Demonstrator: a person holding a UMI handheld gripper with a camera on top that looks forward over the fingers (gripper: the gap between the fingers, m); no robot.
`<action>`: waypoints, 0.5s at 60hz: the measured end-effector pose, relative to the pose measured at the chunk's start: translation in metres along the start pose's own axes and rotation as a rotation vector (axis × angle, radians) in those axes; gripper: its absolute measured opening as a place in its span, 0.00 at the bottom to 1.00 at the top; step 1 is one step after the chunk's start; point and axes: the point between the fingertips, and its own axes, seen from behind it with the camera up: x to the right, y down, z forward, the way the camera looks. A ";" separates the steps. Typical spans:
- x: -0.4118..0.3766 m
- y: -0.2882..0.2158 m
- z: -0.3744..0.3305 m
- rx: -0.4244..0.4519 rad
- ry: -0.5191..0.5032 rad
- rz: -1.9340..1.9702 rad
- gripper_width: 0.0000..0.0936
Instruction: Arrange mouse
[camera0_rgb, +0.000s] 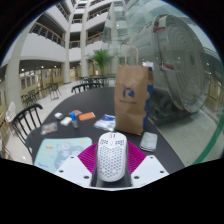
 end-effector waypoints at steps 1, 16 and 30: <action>-0.011 -0.017 0.010 0.010 -0.023 0.005 0.41; -0.198 0.004 0.037 -0.040 -0.240 -0.161 0.41; -0.219 0.084 0.073 -0.210 -0.244 -0.170 0.46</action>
